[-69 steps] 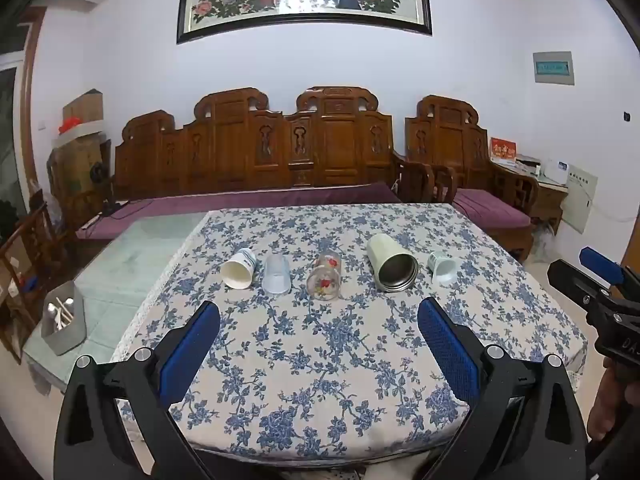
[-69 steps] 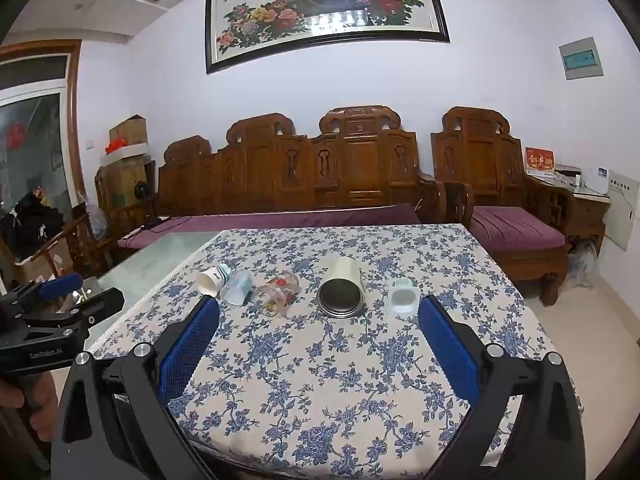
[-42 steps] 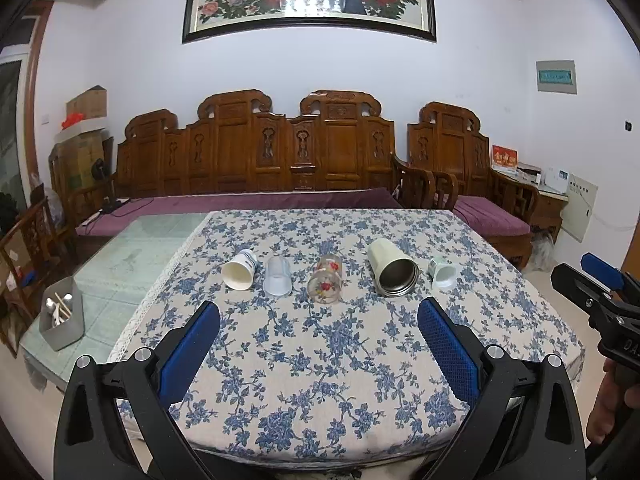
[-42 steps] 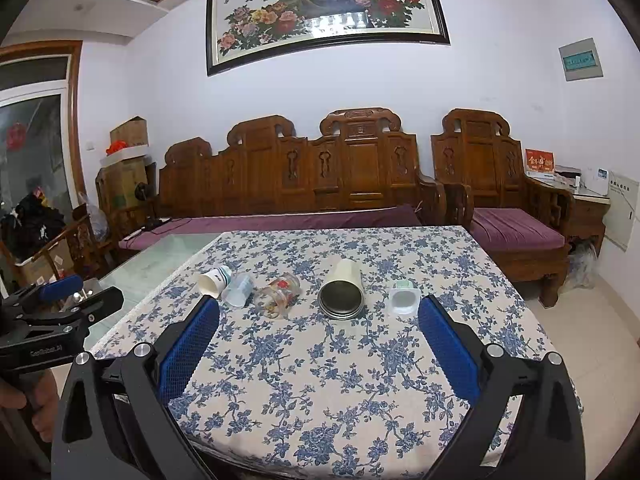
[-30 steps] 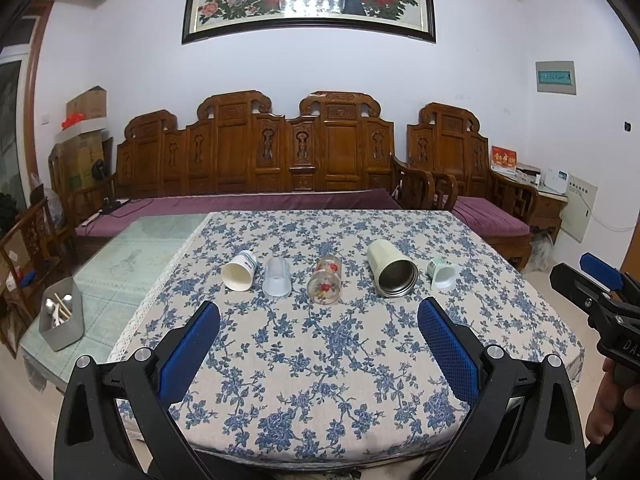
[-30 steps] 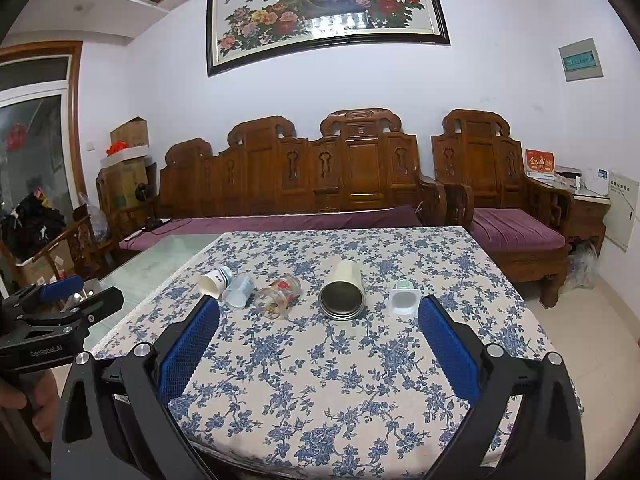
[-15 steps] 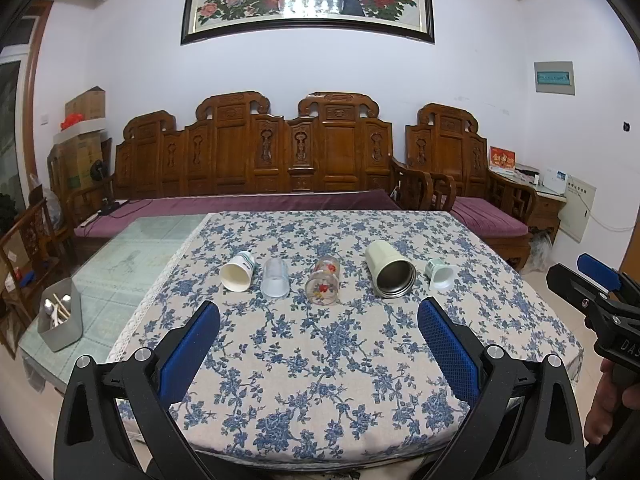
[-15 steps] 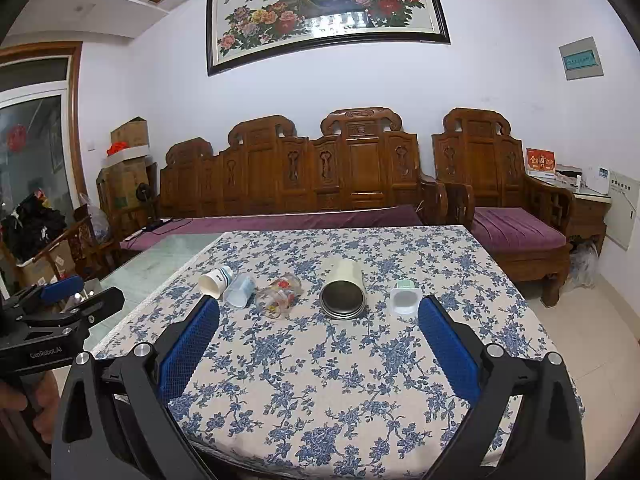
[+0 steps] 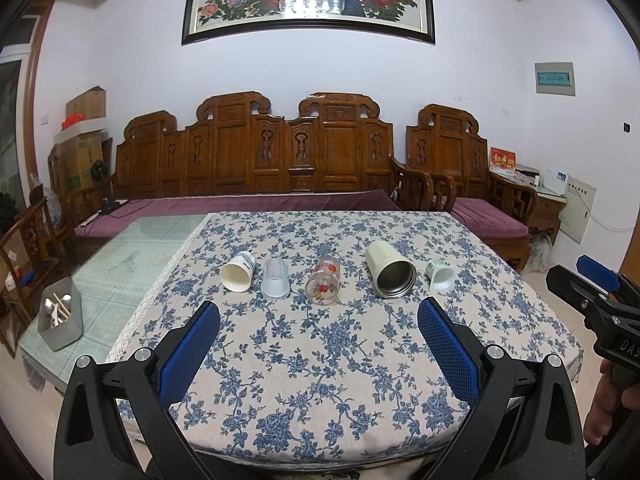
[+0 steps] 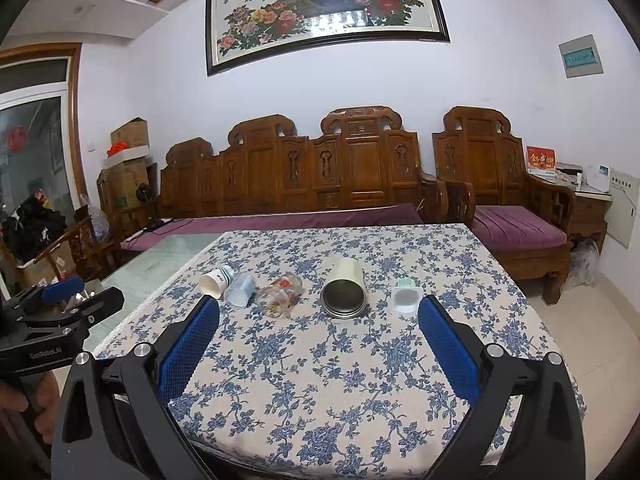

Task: Flip cup upside down

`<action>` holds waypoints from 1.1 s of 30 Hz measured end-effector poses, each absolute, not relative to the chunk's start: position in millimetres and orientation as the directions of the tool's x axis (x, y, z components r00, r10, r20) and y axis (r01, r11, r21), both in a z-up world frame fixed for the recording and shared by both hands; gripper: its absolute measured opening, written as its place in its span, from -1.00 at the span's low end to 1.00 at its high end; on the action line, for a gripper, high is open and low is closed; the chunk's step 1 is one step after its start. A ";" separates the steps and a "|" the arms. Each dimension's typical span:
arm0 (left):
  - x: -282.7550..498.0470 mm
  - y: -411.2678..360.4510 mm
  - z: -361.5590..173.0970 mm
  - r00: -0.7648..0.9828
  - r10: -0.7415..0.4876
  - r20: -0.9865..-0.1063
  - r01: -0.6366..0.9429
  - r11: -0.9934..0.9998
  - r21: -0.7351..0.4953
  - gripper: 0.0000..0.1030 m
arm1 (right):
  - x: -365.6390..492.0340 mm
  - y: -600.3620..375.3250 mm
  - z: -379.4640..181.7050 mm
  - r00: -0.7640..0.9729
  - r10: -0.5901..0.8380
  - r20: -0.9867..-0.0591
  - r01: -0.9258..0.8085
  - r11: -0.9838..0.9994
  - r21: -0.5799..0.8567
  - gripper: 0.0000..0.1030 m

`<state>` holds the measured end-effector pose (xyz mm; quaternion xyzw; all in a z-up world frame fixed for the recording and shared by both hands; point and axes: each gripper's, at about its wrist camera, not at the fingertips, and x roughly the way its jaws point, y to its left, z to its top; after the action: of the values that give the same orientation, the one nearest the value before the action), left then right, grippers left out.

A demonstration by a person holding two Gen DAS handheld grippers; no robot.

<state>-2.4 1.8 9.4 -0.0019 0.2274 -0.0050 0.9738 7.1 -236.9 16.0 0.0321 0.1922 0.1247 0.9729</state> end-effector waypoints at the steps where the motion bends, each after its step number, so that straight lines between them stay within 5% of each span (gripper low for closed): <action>1: -2.5 1.9 9.4 0.896 -0.010 -0.443 0.008 1.000 -0.005 0.85 | 7.3 -237.3 15.8 0.895 0.255 -0.366 -0.230 0.967 0.111 0.95; 22: -3.0 3.6 8.1 0.895 -0.009 -0.446 0.007 1.000 -0.006 0.85 | 8.1 -230.6 13.8 0.889 0.260 -0.377 -0.232 0.966 0.118 0.95; 33: 34.5 18.1 -15.1 0.848 -0.012 -0.529 0.019 1.000 0.008 0.85 | 52.0 -225.9 -21.5 0.837 0.285 -0.467 -0.260 0.958 0.118 0.95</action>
<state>34.5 18.1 -15.1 0.0063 0.2754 -0.0082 0.9613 52.0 -225.9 -21.5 0.0248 0.2477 0.1423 0.9580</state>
